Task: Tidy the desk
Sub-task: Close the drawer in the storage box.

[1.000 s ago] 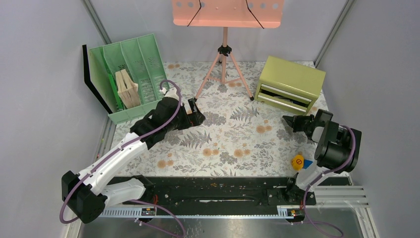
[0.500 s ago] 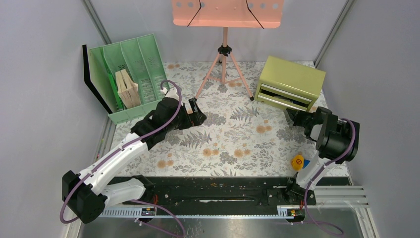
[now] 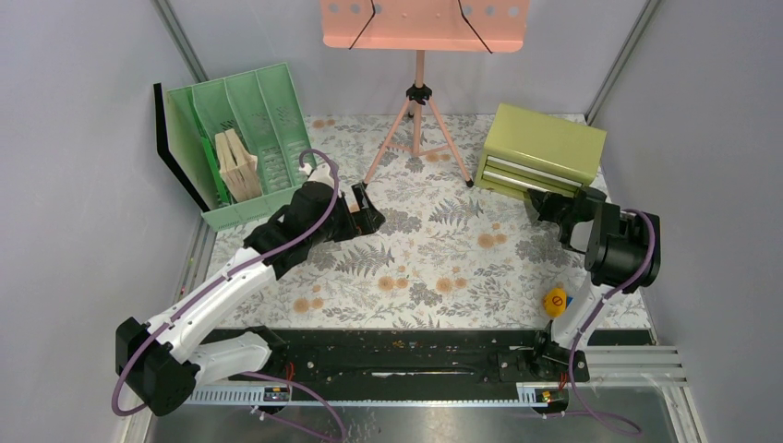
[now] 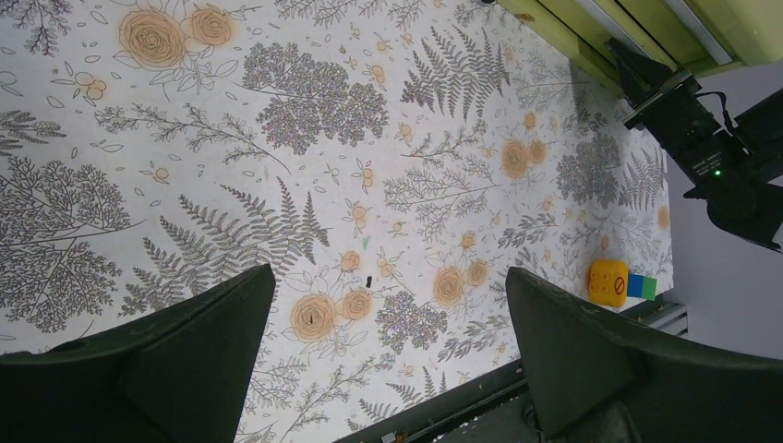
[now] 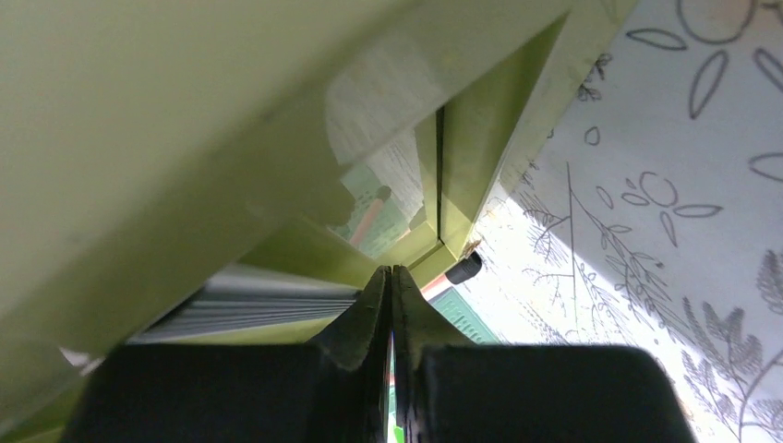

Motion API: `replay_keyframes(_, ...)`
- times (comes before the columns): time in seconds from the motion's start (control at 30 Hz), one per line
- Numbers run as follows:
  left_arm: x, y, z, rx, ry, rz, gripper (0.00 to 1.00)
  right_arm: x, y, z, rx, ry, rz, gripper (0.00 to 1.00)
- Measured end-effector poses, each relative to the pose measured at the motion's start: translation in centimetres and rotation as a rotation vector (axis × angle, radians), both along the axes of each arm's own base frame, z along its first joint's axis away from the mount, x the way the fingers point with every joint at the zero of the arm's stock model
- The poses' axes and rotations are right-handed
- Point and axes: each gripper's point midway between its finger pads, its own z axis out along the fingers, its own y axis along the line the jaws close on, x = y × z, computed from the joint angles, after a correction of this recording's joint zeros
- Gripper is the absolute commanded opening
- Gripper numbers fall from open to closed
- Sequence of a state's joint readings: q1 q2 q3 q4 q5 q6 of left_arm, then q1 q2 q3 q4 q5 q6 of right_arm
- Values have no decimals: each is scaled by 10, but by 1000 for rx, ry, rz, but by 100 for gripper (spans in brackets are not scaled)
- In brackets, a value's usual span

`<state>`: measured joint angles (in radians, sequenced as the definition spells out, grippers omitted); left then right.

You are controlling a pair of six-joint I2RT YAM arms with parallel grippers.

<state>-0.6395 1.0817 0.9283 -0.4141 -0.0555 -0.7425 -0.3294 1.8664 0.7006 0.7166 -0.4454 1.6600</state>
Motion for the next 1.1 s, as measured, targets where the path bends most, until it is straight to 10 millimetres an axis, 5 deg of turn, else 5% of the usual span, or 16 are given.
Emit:
replay_keyframes(0.37, -6, 5, -5, -1, 9, 9, 99, 3, 5, -1, -12, 8, 14, 0)
replay_keyframes(0.53, -6, 6, -7, -1, 15, 18, 99, -9, 14, 17, -52, -13, 73, 0)
replay_keyframes(0.8, -8, 7, -25, -18, 58, 44, 99, -46, 35, 38, -130, -42, 188, 39)
replay_keyframes(0.87, -8, 7, -28, -24, 71, 55, 99, -55, 39, 39, -153, -26, 218, 61)
replay_keyframes(0.97, -5, 8, -31, -40, 84, 70, 99, -67, 42, 43, -200, -11, 257, 81)
replay_keyframes(1.1, 0, 8, -33, -77, 98, 79, 99, -79, 45, 45, -246, 7, 294, 91)
